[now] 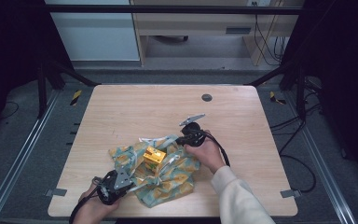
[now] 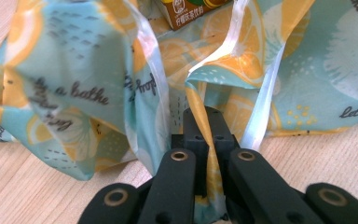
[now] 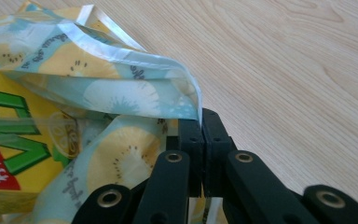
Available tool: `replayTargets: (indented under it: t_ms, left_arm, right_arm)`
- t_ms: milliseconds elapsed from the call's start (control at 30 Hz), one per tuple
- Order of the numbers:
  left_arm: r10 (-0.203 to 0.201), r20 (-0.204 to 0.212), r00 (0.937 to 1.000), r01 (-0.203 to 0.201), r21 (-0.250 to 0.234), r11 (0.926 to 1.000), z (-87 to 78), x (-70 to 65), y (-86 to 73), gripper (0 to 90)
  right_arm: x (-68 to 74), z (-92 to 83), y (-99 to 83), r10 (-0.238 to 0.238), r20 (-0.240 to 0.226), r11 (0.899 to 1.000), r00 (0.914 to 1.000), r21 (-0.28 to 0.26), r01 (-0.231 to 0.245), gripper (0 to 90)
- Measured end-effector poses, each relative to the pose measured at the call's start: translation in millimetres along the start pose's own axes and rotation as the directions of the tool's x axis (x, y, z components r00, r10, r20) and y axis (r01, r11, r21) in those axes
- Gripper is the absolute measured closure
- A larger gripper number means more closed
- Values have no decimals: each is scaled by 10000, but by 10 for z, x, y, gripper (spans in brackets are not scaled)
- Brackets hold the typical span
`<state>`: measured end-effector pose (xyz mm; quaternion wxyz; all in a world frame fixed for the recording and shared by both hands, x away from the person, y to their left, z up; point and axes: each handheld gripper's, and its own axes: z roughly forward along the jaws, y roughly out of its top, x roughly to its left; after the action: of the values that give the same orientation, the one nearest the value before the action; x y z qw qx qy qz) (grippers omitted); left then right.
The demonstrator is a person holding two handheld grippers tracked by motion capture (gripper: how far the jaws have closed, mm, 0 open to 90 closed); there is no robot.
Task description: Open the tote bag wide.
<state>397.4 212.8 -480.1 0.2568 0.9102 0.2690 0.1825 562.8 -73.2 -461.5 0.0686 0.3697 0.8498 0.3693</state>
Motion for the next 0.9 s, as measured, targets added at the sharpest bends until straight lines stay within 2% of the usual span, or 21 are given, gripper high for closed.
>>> replayTargets:
  t_ms: [100,367,500,533,900]
  left_arm:
    - [-113,240,9996,113,-8,9999,16,-15,-4,900]
    - [-20,-73,10000,21,110,9999,9,3,-13,900]
    - [-32,-57,10000,33,123,9999,10,4,-14,900]
    - [-33,-51,10000,33,132,9999,11,4,-15,900]
    - [-55,60,10000,53,238,9997,17,2,-14,900]
  right_arm:
    - [-32,12,-26,34,21,9999,10000,102,-35,892]
    - [-80,50,-103,67,131,9992,9999,383,-72,893]
    - [-109,76,-151,19,209,9991,9998,414,-27,895]
    - [-104,76,-155,135,266,9988,9996,457,-147,896]
    - [-141,111,-158,-112,587,9991,9982,424,87,899]
